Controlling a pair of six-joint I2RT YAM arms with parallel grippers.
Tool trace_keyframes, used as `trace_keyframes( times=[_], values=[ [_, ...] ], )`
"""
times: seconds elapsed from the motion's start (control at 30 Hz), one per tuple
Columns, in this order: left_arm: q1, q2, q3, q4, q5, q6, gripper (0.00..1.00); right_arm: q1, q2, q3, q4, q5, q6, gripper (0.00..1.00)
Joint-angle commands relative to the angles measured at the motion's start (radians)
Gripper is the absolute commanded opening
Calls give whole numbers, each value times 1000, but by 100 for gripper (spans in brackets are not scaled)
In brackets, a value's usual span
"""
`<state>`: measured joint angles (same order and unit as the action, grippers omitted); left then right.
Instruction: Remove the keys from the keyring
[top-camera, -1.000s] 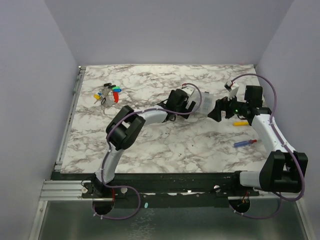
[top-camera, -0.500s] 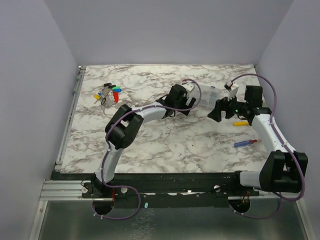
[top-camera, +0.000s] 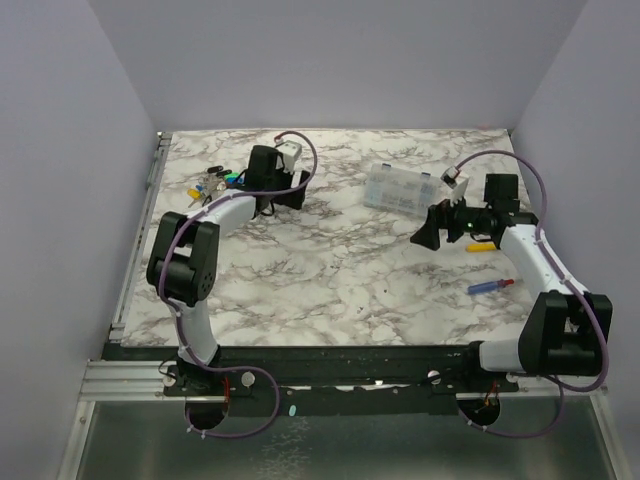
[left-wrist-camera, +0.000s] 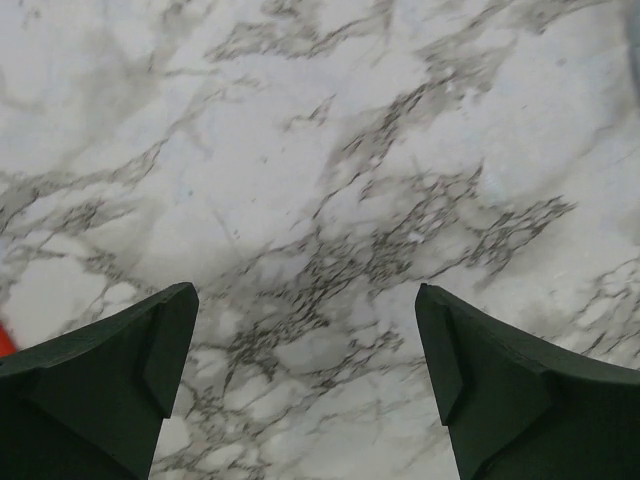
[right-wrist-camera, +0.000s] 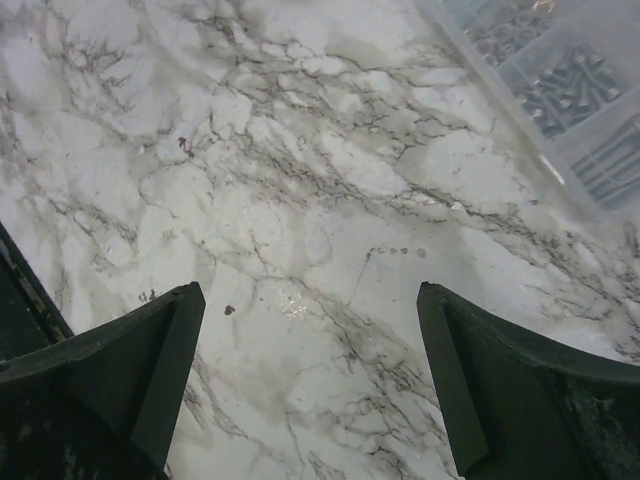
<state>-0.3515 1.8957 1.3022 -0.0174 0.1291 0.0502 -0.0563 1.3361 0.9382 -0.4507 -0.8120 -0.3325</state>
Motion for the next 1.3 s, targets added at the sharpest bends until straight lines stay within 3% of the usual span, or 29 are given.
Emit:
trace_keyframes(
  times=[0.0, 0.2, 0.57, 0.8, 1.0, 1.27],
  values=[
    [78, -53, -61, -88, 40, 58, 99, 37, 56, 21, -66, -59, -49, 100],
    [178, -32, -47, -95, -179, 127, 99, 53, 63, 20, -60, -34, -46, 100],
    [371, 146, 134, -117, -248, 181, 97, 55, 60, 20, -62, -42, -45, 100],
    [404, 242, 186, -134, -274, 198, 91, 56, 61, 20, -71, -65, -52, 100],
    [394, 218, 103, -172, -118, 191, 67, 56, 61, 20, -81, -107, -65, 100],
    [293, 97, -63, -200, 8, 210, 32, 56, 52, 12, -78, -139, -73, 100]
  ],
)
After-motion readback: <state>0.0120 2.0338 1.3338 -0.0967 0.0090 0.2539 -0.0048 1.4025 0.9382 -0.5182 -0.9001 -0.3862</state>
